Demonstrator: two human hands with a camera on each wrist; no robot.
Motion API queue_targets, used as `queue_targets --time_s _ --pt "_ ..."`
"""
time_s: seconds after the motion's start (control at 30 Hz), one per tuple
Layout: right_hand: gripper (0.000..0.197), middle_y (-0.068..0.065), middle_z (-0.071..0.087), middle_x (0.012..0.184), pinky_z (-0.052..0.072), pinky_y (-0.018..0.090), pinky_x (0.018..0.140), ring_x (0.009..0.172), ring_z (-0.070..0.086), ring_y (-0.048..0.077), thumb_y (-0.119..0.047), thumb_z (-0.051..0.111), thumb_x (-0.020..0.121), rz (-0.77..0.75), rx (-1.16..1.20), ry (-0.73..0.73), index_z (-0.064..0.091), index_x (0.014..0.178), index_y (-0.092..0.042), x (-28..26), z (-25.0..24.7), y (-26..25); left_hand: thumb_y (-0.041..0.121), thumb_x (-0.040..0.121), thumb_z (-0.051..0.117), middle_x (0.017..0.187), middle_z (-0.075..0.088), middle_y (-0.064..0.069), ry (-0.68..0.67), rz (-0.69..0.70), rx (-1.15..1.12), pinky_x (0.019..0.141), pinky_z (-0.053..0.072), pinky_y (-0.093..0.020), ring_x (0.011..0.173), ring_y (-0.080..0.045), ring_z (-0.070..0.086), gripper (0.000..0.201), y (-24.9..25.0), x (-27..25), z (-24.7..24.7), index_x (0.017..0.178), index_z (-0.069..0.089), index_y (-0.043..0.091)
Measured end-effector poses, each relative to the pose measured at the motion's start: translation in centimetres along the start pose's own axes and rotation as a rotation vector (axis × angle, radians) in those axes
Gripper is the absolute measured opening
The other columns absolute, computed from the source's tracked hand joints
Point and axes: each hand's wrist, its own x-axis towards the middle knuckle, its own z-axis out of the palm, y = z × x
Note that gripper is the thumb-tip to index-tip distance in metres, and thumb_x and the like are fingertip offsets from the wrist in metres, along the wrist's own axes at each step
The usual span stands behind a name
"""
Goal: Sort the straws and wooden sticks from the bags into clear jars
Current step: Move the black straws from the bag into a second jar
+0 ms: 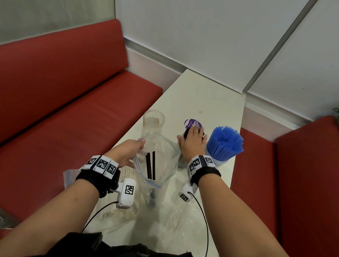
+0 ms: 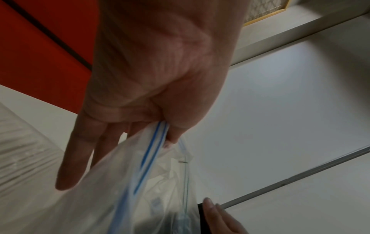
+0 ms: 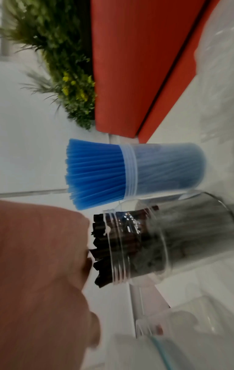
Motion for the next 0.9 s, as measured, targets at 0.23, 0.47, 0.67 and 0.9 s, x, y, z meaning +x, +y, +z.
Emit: queue_targets --time_s 0.23,0.47,0.67,0.9 --pt "0.019 0.006 0.071 0.082 0.056 0.038 0.077 0.079 0.068 0.025 -0.017 0.048 0.091 -0.189 0.642 0.053 0.064 0.081 -0.013 -3.4 -2.9 -5.0 0.056 0.098 0.041 0.115 0.069 0.003 0.003 0.103 -0.047 0.102 0.043 -0.054 0.112 -0.025 0.061 0.042 0.2 0.1 0.5 0.125 0.058 0.029" --pt "0.048 -0.001 0.050 0.092 0.041 0.027 0.063 0.085 0.053 0.018 -0.013 0.071 0.084 0.120 0.519 -0.531 0.042 0.123 -0.006 -5.2 1.5 -5.7 0.052 0.101 0.038 0.104 0.074 -0.013 -0.077 0.178 -0.322 0.088 0.052 -0.049 0.097 -0.029 0.069 0.049 0.4 0.2 1.7 0.095 0.075 0.020" --pt "0.072 -0.003 0.063 0.105 0.046 0.023 0.079 0.096 0.059 0.012 -0.003 0.070 0.060 0.002 1.035 -0.509 0.052 0.129 -0.013 -6.4 3.0 -5.3 0.047 0.101 0.044 0.104 0.074 -0.014 -0.072 0.143 -0.471 0.086 0.056 -0.039 0.099 -0.029 0.071 0.050 0.3 0.4 1.8 0.109 0.067 0.003" --pt "0.039 -0.004 0.054 0.080 0.045 0.026 0.069 0.072 0.052 0.007 0.008 0.070 0.070 -0.229 0.921 -0.532 0.056 0.096 -0.017 -6.5 2.1 -5.7 0.050 0.100 0.044 0.091 0.077 -0.009 0.017 0.136 -0.530 0.062 0.057 -0.026 0.081 -0.020 0.075 0.045 0.6 0.6 1.6 0.102 0.068 0.012"
